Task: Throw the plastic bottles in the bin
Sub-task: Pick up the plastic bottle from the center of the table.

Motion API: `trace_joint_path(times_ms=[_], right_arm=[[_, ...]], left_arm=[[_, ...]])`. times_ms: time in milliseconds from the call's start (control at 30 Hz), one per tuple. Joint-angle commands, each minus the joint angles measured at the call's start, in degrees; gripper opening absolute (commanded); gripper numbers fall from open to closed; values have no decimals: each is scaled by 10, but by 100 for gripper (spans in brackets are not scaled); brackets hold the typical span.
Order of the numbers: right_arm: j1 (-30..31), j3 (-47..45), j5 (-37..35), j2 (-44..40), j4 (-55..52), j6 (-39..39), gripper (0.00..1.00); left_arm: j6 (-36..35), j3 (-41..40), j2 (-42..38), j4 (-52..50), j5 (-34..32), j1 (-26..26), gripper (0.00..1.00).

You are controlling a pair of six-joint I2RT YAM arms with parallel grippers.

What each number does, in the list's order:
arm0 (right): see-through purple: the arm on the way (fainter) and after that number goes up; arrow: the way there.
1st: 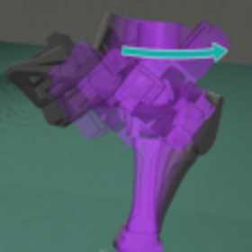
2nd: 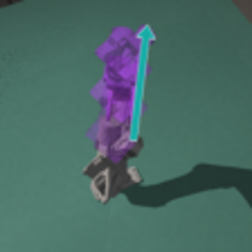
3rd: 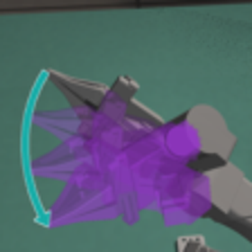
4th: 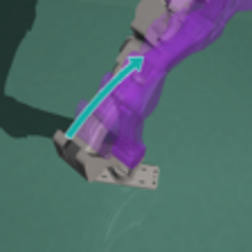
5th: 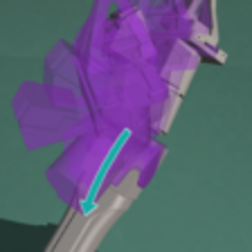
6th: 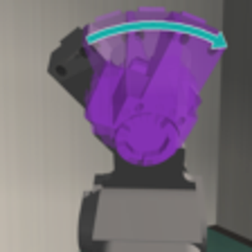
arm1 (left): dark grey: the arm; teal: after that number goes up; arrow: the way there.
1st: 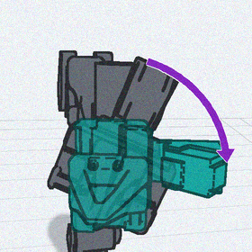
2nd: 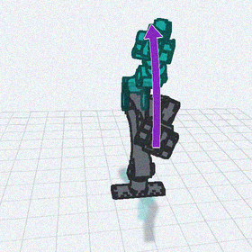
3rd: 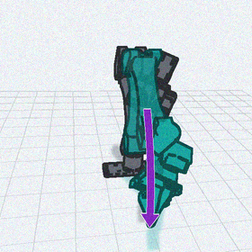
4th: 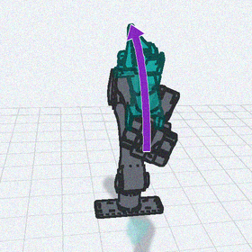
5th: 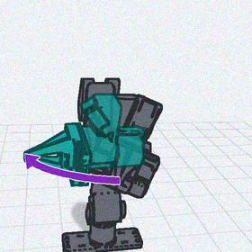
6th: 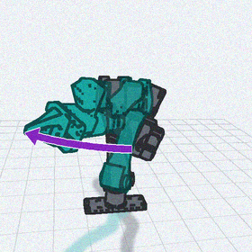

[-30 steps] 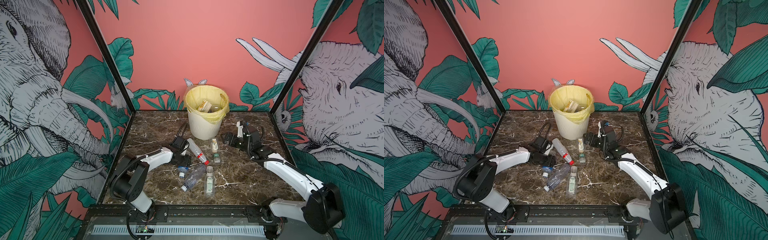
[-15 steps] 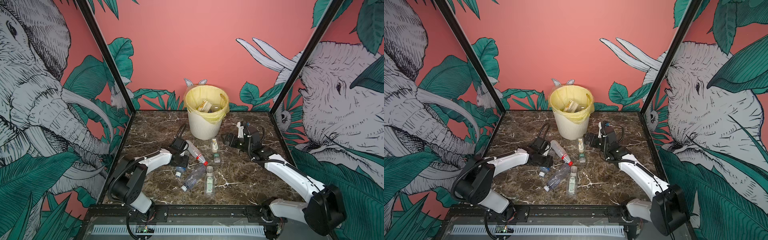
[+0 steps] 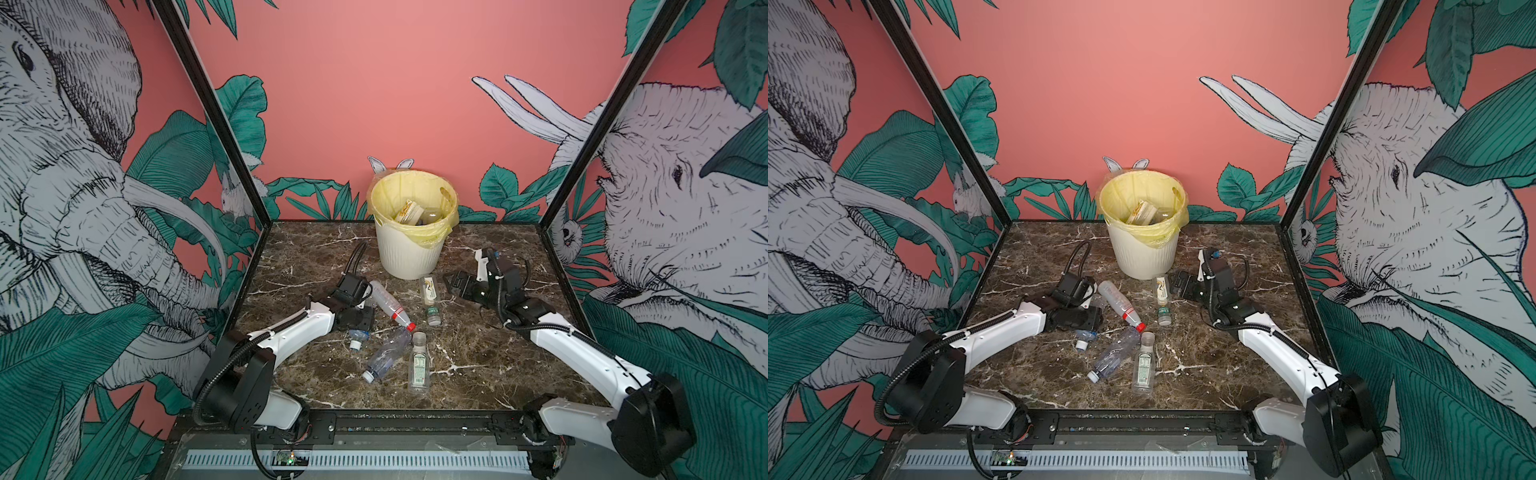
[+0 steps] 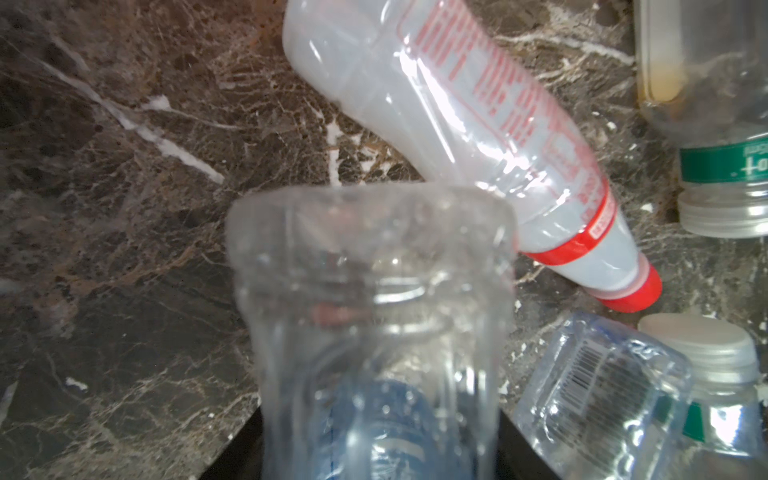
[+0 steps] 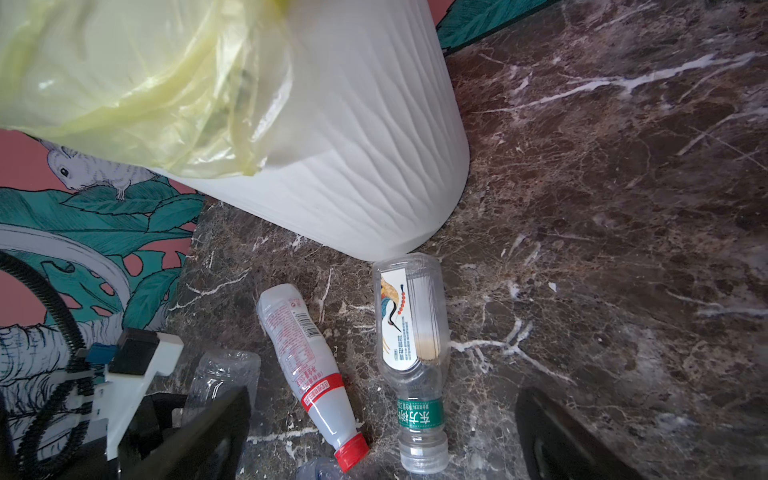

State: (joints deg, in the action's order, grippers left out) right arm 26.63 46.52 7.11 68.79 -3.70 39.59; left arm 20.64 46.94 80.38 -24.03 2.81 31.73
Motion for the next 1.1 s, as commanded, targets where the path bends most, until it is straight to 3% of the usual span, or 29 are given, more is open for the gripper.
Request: trace_joint_path(times_ms=[0,700,1067], right_arm=[[2,-5,-2,-12,17,9,99],[2,-22,-1,-6,20,17,99],[2,-20,0,0,18,15,99]], left_arm=[[20,-12,-36,13,27,-5,59],[73,-16,-150,106,155,-66,58],[92,-14,-162,192,212,-74,58]])
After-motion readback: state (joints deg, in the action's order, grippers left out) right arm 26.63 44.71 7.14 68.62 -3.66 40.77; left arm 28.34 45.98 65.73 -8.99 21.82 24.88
